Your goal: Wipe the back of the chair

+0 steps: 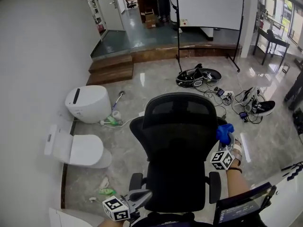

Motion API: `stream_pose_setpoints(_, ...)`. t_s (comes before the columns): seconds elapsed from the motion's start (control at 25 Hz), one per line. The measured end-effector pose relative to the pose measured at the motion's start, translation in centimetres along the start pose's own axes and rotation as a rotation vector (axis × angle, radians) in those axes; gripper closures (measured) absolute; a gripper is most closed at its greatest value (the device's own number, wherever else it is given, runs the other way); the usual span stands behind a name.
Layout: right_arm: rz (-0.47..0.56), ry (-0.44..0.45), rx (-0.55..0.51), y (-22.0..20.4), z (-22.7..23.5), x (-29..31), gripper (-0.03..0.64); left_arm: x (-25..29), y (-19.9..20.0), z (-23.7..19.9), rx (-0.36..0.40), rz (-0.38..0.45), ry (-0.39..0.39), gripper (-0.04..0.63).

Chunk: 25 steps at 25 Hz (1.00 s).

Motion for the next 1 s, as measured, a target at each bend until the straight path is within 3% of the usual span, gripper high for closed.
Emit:
stream_pose_setpoints(0.28, 0.366, 0.288, -0.223, 19.0, -20.2, -6.4, 0.495, -7.1, -2.3, -3.2, -0.040, 0.063, 0.097, 0.592)
stream_pose_setpoints(0.52, 0.545, 0.377, -0.310, 32.0, -30.1, -10.2, 0.495, -14.9, -4.3, -6.9, -0.095, 0.118, 0.217, 0.592)
stream_pose_setpoints(0.72, 0.527, 0.379, -0.364, 34.6, -32.8, -8.6, 0.495, -17.9, -5.2, -8.5, -0.116, 0.142, 0.254, 0.592)
stream_pose_setpoints(1.0, 0.405, 0.328, -0.352, 28.6, -28.0, -4.5, 0.495, -15.7, -4.5, -7.7, -0.125, 0.123, 0.224, 0.592)
Point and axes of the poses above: the fingertips, and each gripper's own axes: x forward along the fingers, z to its right, y out of its top, the point moved 2 cm from there along -x, backward along the fingers, and after that the axes turned 8 degrees about -z, right-handed, at the moved point
